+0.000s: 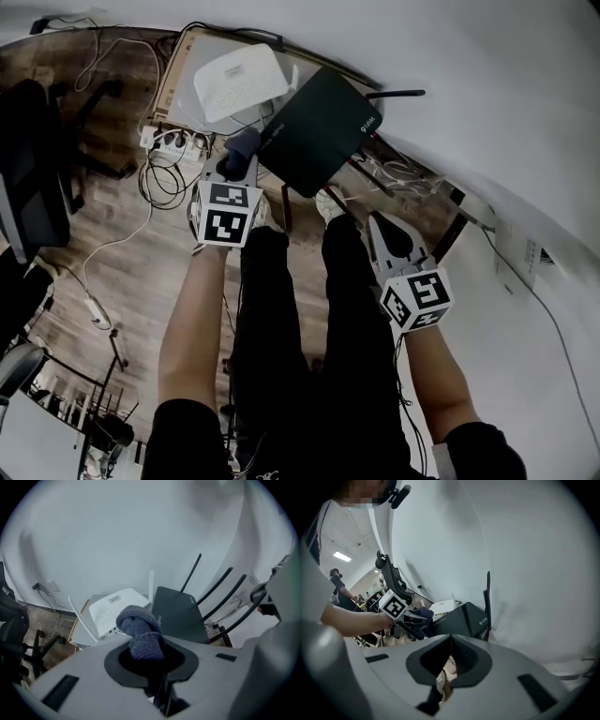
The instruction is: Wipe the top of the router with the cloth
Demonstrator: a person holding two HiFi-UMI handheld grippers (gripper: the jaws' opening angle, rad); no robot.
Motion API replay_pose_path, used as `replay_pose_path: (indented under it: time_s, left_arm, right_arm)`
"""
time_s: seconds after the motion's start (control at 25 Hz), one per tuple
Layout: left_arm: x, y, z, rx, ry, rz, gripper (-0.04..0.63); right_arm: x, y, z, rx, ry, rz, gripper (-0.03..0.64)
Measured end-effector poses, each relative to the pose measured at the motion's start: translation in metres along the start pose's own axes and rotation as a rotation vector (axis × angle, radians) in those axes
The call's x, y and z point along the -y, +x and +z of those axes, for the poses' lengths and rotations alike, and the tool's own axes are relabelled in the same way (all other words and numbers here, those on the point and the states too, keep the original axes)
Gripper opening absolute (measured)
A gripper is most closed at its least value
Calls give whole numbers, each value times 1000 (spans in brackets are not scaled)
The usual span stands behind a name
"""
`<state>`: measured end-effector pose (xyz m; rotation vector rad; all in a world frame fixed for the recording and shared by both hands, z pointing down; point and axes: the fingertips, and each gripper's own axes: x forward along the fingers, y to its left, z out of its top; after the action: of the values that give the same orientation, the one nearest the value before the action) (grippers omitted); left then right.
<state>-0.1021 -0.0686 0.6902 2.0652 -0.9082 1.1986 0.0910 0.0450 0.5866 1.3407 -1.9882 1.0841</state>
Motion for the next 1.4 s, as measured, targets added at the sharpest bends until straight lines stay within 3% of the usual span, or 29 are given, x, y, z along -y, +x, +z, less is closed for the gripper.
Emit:
replay_pose_path:
  time_s: [0.28,0.68,0.76,1.0,1.24,1.4]
  left_arm:
    - [10,22,-9,-70,64,-26,63]
    - [47,36,-19,-204,129,-242,61]
    - [55,38,-18,-219,191,-311,63]
    - [74,38,-22,-330,506,-469,61]
    - [109,49,-13,-367,571,-609,58]
    - [138,54,-3,-337,665,-733,57]
  right_arm:
    - [11,8,-4,23,44,-11,2]
    - [17,6,-12,30,55,-13,2]
    - [18,7,-13,26,58,-11,2]
    - [14,12,-15,9,44,7,2]
    - [17,15,-11,5,48,4,2]
    - [19,18,-8,11,53,3,2]
